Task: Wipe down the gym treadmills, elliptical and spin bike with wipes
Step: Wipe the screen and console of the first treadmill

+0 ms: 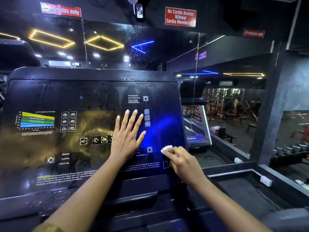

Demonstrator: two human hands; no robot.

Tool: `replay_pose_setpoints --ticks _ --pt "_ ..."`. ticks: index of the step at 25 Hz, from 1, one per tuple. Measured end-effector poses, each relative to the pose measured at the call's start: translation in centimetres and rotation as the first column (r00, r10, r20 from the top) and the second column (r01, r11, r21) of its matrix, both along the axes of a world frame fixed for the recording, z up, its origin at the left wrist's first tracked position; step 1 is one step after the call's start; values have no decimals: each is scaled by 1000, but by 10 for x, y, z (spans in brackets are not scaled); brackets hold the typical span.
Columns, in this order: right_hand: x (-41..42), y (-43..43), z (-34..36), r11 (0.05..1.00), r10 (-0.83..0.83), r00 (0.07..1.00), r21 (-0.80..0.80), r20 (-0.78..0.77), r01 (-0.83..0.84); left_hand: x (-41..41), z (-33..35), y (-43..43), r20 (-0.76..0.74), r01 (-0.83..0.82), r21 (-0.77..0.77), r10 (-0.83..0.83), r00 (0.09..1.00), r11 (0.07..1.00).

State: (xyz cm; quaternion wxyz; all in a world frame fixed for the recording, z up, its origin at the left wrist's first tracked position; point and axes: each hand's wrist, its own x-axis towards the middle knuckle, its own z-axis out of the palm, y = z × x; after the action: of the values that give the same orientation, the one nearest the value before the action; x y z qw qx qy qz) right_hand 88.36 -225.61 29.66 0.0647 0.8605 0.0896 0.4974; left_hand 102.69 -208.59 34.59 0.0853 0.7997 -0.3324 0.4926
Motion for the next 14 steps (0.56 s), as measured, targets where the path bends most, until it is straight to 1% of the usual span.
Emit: replay_pose_setpoints --ticks 2,4,6,8,11,14 --pt "5 4 20 995 40 999 88 36 -43 -6 -15 9 -12 10 3 -10 1000 1000" --pt "23 9 57 988 59 992 134 108 -73 -14 -33 21 -24 13 9 -12 1000 1000" --pt "48 14 92 988 49 989 136 139 -68 -21 -47 33 -51 9 23 -8 999 1000" --pt "68 20 107 993 2 995 120 104 -15 -26 -57 42 -71 11 33 -9 997 999" --pt "71 28 85 998 -35 994 55 105 29 -31 -70 50 -77 9 41 -5 997 999" --pt "45 33 34 1000 12 995 -29 99 -10 -33 -82 54 -50 -5 39 7 999 999"
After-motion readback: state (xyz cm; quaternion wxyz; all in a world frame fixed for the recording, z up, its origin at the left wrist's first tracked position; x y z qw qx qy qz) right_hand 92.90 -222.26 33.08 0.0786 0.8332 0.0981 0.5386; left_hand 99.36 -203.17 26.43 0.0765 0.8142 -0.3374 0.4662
